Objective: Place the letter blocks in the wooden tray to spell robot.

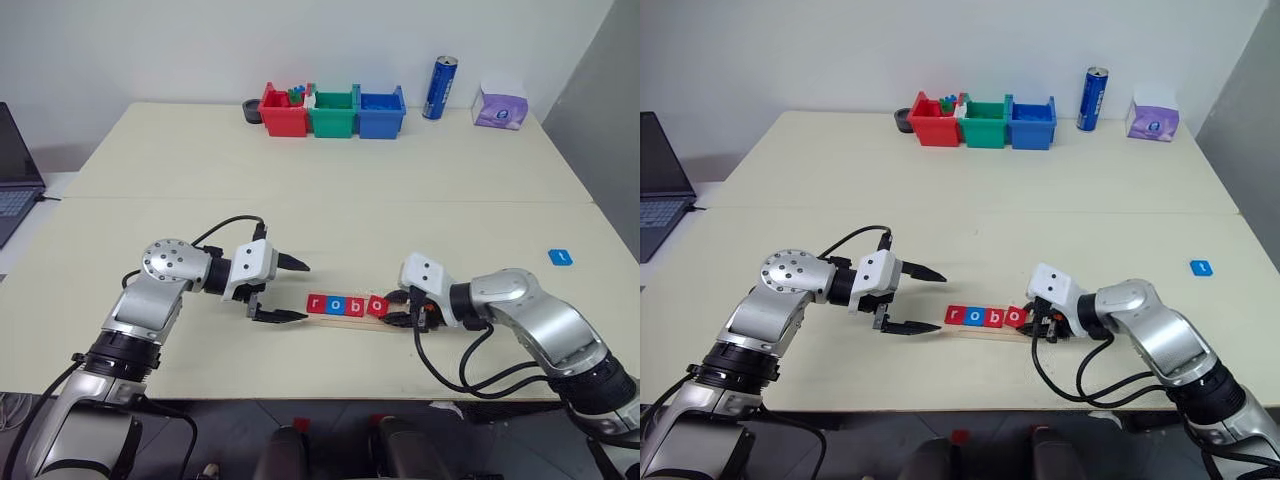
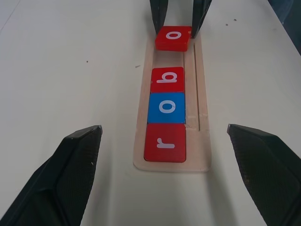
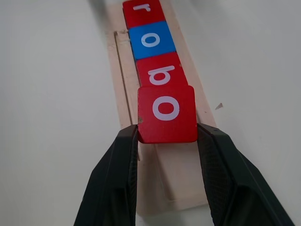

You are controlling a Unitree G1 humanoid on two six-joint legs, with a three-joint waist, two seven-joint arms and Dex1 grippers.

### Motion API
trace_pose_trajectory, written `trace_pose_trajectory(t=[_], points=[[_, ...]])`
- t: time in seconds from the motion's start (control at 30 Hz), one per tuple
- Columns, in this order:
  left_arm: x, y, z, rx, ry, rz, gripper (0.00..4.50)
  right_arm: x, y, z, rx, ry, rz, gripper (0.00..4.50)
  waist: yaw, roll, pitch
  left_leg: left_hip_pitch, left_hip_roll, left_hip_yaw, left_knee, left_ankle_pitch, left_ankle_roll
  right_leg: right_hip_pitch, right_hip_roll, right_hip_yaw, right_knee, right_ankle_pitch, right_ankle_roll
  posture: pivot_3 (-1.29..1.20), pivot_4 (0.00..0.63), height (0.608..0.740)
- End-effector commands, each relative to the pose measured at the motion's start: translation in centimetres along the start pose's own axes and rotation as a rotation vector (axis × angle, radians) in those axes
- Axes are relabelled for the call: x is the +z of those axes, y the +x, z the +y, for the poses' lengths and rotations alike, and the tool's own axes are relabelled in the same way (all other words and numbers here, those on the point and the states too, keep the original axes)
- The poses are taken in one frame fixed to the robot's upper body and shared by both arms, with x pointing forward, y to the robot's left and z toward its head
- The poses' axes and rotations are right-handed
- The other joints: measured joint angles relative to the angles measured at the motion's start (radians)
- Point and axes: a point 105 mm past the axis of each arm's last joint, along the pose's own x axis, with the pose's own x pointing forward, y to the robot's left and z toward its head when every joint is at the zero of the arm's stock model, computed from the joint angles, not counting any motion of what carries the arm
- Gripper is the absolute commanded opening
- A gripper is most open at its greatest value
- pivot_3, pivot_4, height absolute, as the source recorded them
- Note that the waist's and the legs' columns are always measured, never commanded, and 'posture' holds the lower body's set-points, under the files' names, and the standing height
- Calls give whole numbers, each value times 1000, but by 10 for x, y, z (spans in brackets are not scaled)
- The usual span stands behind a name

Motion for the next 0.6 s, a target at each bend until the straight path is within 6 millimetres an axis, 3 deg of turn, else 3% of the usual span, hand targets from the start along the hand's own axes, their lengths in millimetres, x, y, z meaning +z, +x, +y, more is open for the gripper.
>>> trace_pose_trajectory(t=[0.03, 0.6], points=[[3, -11, 7, 42, 44, 14, 4500, 8, 0, -4, -6, -47, -9, 1445, 0, 0, 0, 0, 0, 0, 0, 0, 0, 0, 0, 0, 0, 0, 0, 0, 150, 740], [2, -8, 6, 62, 52, 16, 4500, 6, 3, -2, 45, -84, 23, 1445, -1, 0, 0, 0, 0, 0, 0, 0, 0, 0, 0, 0, 1, 0, 0, 0, 150, 740]])
